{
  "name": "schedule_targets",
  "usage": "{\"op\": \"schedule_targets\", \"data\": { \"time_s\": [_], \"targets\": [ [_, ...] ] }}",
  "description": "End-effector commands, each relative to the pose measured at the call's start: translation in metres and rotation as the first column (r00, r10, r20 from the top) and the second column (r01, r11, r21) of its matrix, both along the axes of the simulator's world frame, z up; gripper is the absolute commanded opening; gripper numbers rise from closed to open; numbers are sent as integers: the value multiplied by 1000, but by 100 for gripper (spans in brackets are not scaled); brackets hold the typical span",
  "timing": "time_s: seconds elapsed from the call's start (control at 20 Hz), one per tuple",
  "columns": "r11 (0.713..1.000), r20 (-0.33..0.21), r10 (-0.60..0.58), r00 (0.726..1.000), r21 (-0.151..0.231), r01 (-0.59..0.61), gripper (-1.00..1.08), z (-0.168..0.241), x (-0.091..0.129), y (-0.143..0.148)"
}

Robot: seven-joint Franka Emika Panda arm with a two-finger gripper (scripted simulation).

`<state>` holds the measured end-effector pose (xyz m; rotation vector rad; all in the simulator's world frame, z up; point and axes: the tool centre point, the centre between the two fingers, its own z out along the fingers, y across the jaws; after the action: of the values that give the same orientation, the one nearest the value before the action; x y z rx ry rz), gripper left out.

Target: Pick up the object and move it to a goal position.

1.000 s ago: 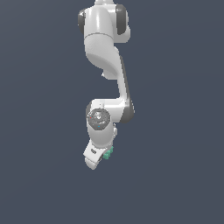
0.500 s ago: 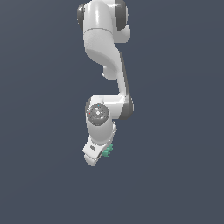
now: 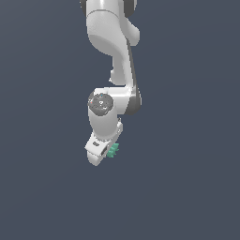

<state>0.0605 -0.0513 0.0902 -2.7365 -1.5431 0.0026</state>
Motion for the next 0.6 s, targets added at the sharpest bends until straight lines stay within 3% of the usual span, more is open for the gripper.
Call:
{"op": "schedule_targets", "data": {
  "time_s": [0.0,0.55],
  "targets": [
    [1000,1,0,1000,-1,0,-100,15,-13,-4],
    [1000,1,0,1000,-1,0,-100,84,-74,-22]
  ]
}}
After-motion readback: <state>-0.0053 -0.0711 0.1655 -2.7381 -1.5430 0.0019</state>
